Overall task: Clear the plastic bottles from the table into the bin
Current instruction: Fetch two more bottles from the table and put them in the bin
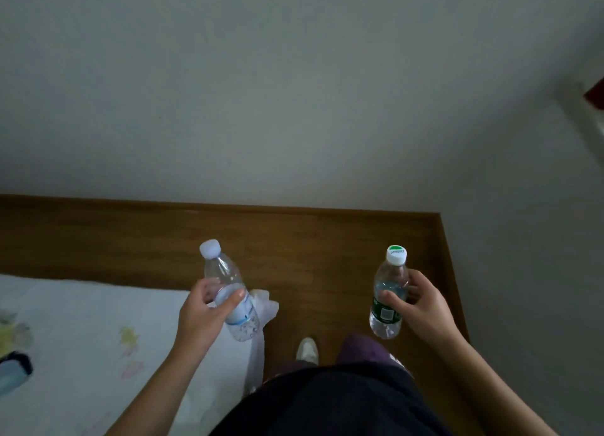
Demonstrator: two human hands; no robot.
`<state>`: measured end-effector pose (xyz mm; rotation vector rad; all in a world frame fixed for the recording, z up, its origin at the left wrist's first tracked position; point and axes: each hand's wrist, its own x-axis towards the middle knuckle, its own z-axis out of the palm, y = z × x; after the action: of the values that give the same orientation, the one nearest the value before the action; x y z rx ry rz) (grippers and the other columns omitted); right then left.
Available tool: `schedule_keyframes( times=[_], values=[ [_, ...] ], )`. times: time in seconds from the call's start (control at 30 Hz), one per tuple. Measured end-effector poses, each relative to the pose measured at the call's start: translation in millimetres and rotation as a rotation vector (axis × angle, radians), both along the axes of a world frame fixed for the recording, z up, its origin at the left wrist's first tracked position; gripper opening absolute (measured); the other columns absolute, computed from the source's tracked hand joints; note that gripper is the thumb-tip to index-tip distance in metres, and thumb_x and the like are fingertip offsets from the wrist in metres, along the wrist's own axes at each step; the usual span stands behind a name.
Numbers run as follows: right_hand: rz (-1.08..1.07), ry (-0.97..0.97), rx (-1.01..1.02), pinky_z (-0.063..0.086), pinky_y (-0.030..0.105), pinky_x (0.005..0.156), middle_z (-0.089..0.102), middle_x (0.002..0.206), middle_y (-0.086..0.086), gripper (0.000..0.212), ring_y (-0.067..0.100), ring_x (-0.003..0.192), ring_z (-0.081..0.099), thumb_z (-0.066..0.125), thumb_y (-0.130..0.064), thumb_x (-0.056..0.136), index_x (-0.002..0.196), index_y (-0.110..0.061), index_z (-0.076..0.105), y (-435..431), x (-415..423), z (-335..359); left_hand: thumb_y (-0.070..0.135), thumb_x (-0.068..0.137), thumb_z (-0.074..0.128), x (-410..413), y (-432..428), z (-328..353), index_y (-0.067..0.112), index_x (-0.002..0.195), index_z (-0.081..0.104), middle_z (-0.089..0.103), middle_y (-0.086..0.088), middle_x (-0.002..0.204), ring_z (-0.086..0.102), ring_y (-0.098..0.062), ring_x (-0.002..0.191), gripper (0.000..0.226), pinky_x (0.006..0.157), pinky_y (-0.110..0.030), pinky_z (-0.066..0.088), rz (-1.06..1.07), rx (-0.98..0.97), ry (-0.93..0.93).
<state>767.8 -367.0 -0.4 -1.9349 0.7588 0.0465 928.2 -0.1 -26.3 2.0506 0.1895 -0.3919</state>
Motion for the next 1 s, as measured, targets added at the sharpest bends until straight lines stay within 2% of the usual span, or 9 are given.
schedule_keyframes(
  times=[0.1,0.3,0.4,0.57,0.63,0.7,0.8,0.87,1.0],
  values=[
    [-0.025,0.006,-0.008,0.049,0.017,0.074,0.065,0.113,-0.013,0.057,0.01,0.108,0.061,0.08,-0.036,0.08,0.129,-0.022,0.057,-25,42,1,0.047,0.071,0.087,57,-25,13,0.032,0.117,0.062,0.069,0.012,0.112,0.065,-0.006,0.103,0.055,0.071,-0.021,0.051,-0.035,-0.02,-0.005],
    [0.019,0.021,-0.019,0.049,0.021,0.077,0.064,0.114,-0.012,0.056,0.009,0.106,0.061,0.078,-0.039,0.08,0.128,-0.022,0.056,-67,161,-10,0.044,0.074,0.086,155,-59,14,0.041,0.107,0.059,0.067,0.017,0.109,0.061,0.001,0.1,0.043,0.068,-0.019,0.047,-0.029,0.014,0.007],
    [0.098,0.017,-0.022,0.046,0.014,0.072,0.063,0.109,-0.018,0.054,-0.002,0.096,0.06,0.078,-0.039,0.081,0.127,-0.022,0.057,-85,237,-15,0.041,0.075,0.085,197,-70,12,0.043,0.105,0.058,0.065,0.016,0.107,0.059,0.0,0.095,0.041,0.064,-0.022,0.048,0.041,0.053,0.039],
    [0.291,0.043,0.003,0.043,0.007,0.063,0.062,0.108,-0.02,0.049,-0.009,0.093,0.057,0.078,-0.041,0.08,0.123,-0.03,0.056,-100,368,-10,0.044,0.078,0.083,242,-72,14,0.026,0.116,0.061,0.068,0.005,0.107,0.066,-0.013,0.096,0.047,0.068,-0.03,0.056,0.239,0.073,0.075],
    [0.412,0.042,0.033,0.049,0.012,0.073,0.063,0.111,-0.019,0.049,-0.002,0.098,0.061,0.078,-0.041,0.08,0.122,-0.032,0.055,-93,426,-9,0.05,0.077,0.082,248,-68,16,0.024,0.113,0.063,0.071,0.003,0.102,0.07,-0.016,0.093,0.049,0.068,-0.031,0.057,0.318,0.088,0.049],
    [0.52,0.04,0.05,0.053,0.025,0.084,0.063,0.117,-0.012,0.054,0.009,0.105,0.062,0.079,-0.039,0.081,0.127,-0.027,0.055,-77,477,-7,0.054,0.076,0.081,248,-64,21,0.024,0.111,0.061,0.071,0.006,0.098,0.069,-0.014,0.09,0.05,0.067,-0.03,0.055,0.397,0.131,0.034],
    [0.723,0.043,0.044,0.051,0.023,0.081,0.061,0.123,-0.01,0.064,0.012,0.108,0.061,0.08,-0.042,0.079,0.134,-0.026,0.053,-35,545,-3,0.058,0.069,0.077,238,-53,27,0.025,0.112,0.06,0.069,0.007,0.099,0.067,-0.014,0.09,0.057,0.073,-0.034,0.052,0.598,0.161,0.052],
    [0.836,0.035,0.062,0.052,0.02,0.079,0.061,0.128,-0.009,0.066,0.013,0.109,0.061,0.081,-0.042,0.078,0.135,-0.027,0.052,-1,582,-1,0.052,0.07,0.083,229,-43,28,0.022,0.116,0.06,0.069,0.003,0.105,0.066,-0.017,0.095,0.059,0.08,-0.035,0.05,0.728,0.168,0.051],
    [1.033,0.026,0.098,0.057,0.033,0.089,0.061,0.135,-0.005,0.067,0.018,0.115,0.062,0.081,-0.041,0.079,0.137,-0.025,0.051,73,639,0,0.032,0.08,0.085,211,-17,23,0.017,0.121,0.06,0.067,-0.002,0.114,0.063,-0.023,0.105,0.05,0.085,-0.038,0.048,0.974,0.18,0.073]
  ],
)
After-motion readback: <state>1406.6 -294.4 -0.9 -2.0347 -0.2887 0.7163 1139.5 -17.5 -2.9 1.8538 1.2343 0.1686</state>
